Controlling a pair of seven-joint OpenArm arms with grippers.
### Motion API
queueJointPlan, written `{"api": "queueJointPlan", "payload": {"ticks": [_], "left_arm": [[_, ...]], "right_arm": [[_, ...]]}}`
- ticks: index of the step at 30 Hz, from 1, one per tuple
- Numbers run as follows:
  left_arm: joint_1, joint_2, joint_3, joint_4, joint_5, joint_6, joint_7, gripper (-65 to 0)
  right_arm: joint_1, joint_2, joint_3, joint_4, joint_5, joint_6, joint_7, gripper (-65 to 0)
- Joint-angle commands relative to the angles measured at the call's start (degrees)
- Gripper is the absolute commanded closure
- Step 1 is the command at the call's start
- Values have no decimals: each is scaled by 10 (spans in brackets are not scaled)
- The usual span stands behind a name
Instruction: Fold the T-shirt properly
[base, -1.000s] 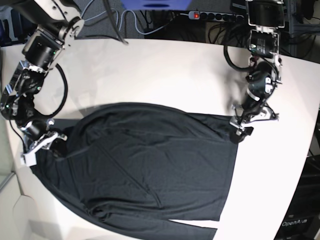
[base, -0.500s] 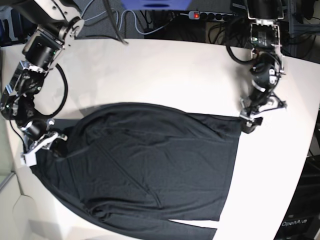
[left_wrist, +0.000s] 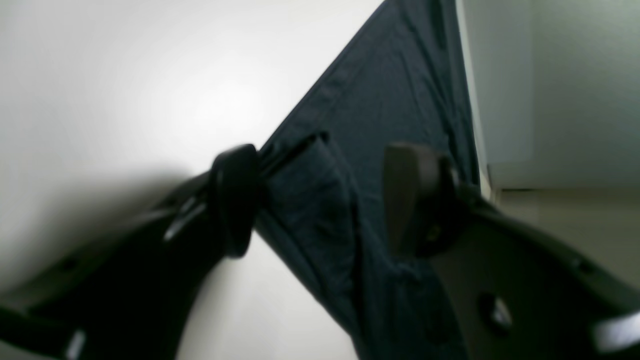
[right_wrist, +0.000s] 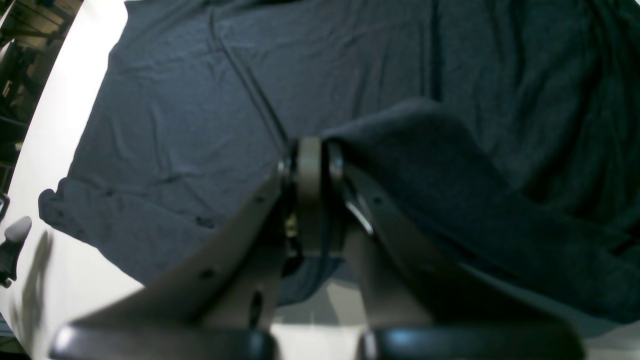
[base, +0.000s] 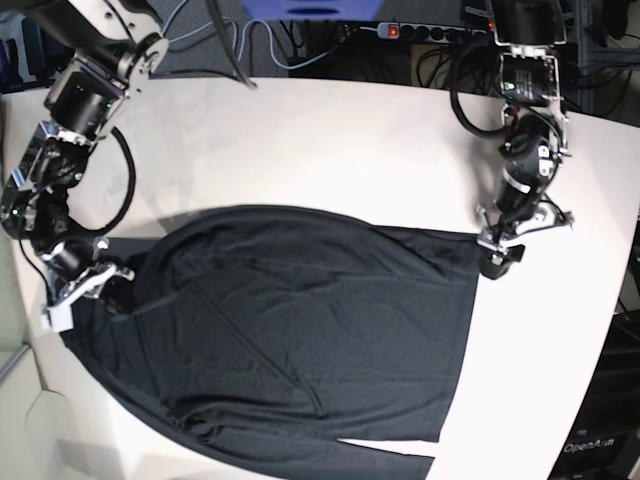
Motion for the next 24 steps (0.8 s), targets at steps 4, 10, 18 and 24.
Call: {"api": "queueJointPlan", "payload": {"ticks": [4, 10, 18, 24], "left_arm": [[-11, -4, -1, -12, -1, -12, -6, -378], [-14, -4, -1, -21, -1, -13, -6, -378], [-15, -4, 29, -22, -1, -14, -9, -378], [-19, -4, 37, -22, -1, -14, -9, -378]], "right_arm": [[10, 9, 0, 8, 13, -1, 13, -1], [6, 9, 0, 8, 13, -1, 14, -1], [6, 9, 0, 8, 13, -1, 13, -1], [5, 9, 0, 8, 13, -1, 13, -1]]}}
